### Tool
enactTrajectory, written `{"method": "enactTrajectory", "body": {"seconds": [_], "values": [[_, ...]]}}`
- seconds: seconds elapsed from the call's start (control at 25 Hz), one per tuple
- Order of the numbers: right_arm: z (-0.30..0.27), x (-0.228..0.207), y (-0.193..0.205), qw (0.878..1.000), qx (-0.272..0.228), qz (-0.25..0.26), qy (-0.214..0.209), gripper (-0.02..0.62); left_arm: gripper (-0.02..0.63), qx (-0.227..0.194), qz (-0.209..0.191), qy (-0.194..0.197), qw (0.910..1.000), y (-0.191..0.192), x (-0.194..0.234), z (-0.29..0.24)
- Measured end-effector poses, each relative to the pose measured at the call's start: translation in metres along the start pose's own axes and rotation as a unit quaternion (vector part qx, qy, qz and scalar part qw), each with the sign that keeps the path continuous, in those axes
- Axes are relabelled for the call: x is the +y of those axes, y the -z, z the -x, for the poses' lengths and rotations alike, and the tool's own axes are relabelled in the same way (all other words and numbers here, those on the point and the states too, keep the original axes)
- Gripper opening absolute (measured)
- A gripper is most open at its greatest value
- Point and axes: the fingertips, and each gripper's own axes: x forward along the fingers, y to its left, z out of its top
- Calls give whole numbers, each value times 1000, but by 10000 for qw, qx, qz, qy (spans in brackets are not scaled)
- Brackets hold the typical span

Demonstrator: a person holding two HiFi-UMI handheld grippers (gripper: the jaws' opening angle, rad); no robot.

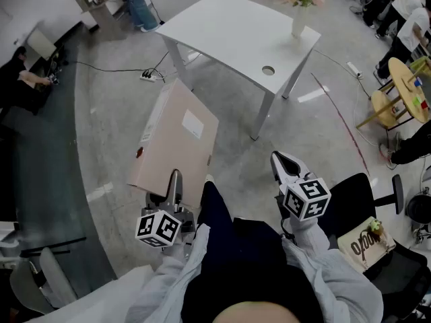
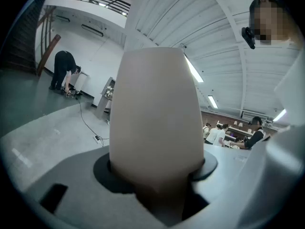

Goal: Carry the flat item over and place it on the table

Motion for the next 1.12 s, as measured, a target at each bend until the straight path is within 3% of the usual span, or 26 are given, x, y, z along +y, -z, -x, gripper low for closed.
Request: {"method": "enactTrajectory", "body": {"seconds": [0.36,0.72,0.92,1.12], "values": [[60,33,41,9997,12,13,-253,11,265,-46,-37,65,10000,33,-27,73],[77,40,53,9994,-99,-262,-190,11,265,35,35,102,9999,47,-33,98],[63,38,53,9989,-74,-416,-201,11,265,179,15,159,9997,50,-30,82],[23,23,33,9992,-52,-378,-120,11,265,18,189,265,9995,30,-19,32]]}}
